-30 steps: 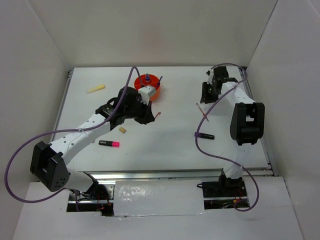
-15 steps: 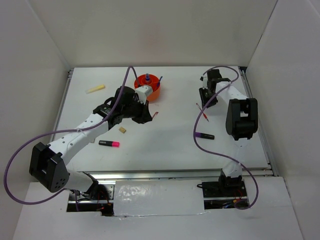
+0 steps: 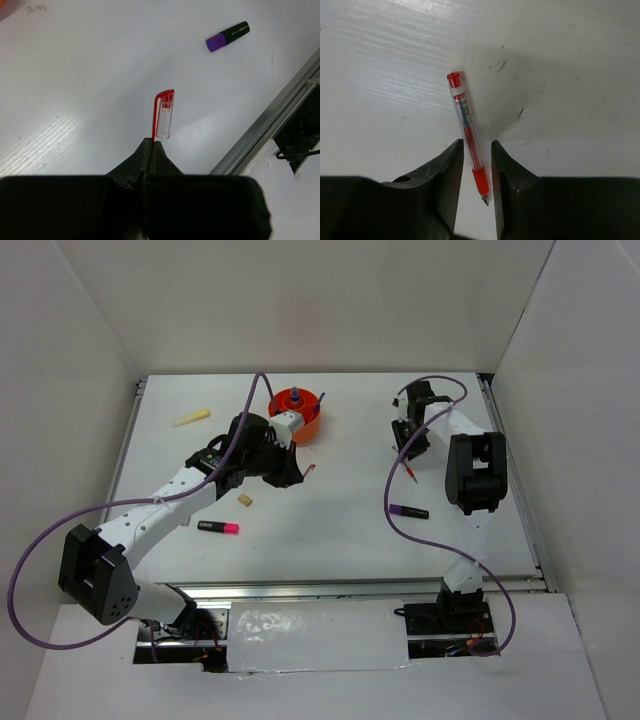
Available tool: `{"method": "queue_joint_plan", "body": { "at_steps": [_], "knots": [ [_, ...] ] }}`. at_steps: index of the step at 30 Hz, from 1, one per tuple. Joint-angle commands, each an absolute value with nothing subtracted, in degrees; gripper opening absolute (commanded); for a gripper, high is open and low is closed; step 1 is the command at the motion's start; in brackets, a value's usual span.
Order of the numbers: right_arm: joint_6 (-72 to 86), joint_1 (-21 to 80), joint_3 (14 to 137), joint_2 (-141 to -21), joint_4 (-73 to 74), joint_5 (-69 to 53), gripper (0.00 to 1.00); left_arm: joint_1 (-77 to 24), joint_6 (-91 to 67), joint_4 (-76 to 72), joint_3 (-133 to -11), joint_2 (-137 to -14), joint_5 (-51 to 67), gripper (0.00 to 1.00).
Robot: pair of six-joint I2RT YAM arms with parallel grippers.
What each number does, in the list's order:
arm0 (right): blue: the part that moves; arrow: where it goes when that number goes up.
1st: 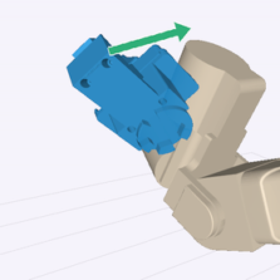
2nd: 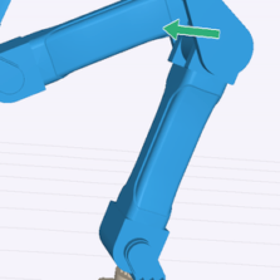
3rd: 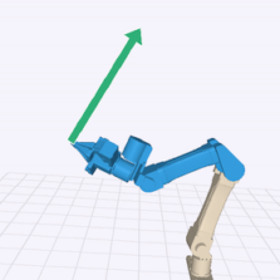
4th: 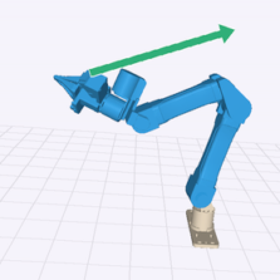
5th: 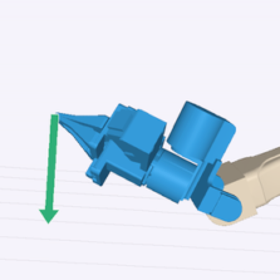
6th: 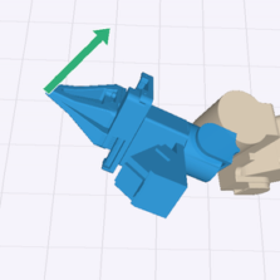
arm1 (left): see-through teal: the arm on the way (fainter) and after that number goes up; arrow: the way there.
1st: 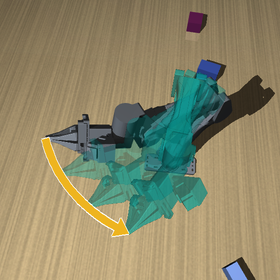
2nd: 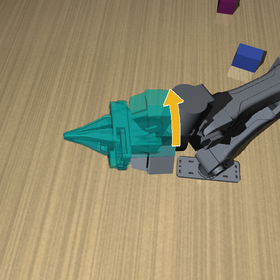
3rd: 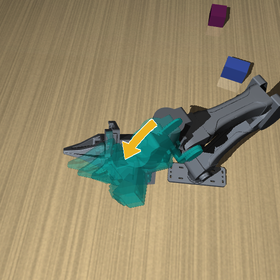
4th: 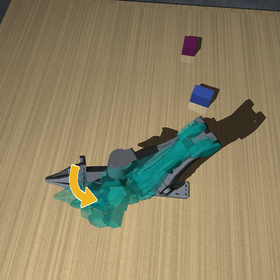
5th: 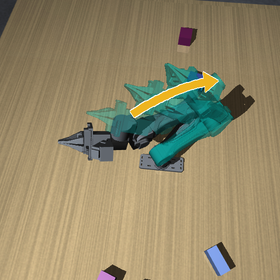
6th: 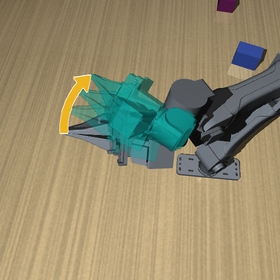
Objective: Sort the stationery into containers
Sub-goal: Pick up the pen from the center of the board.
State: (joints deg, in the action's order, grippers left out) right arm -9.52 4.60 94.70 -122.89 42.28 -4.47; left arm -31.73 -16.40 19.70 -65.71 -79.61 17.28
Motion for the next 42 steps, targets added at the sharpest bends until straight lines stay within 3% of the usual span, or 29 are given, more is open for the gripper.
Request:
{"method": "queue_joint_plan", "body": {
  "at_steps": [1, 9, 27, 34, 42],
  "knots": [
    [-11.07, 5.36, 100.09, -124.71, 45.87, -3.69, 0.35, -31.46, -15.12, 18.72, -65.92, -78.66, 18.72, 0.00],
    [-14.15, 6.94, 107.04, -129.11, 54.31, -4.66, 0.25, -31.29, -14.94, 19.16, -66.18, -79.01, 18.72, 0.00],
    [-16.70, 7.82, 110.57, -132.37, 61.88, -1.67, 0.27, -31.11, -15.12, 18.72, -66.18, -79.28, 18.99, 0.00],
    [-17.32, 10.37, 106.61, -127.81, 58.27, -0.61, 0.06, -30.94, -14.94, 19.07, -66.27, -78.66, 18.72, 0.00],
    [-10.90, 19.06, 104.07, -114.27, 55.03, -15.46, 0.00, -23.93, -14.59, 18.11, -66.97, -76.73, 21.35, 0.00]
  ]
}}
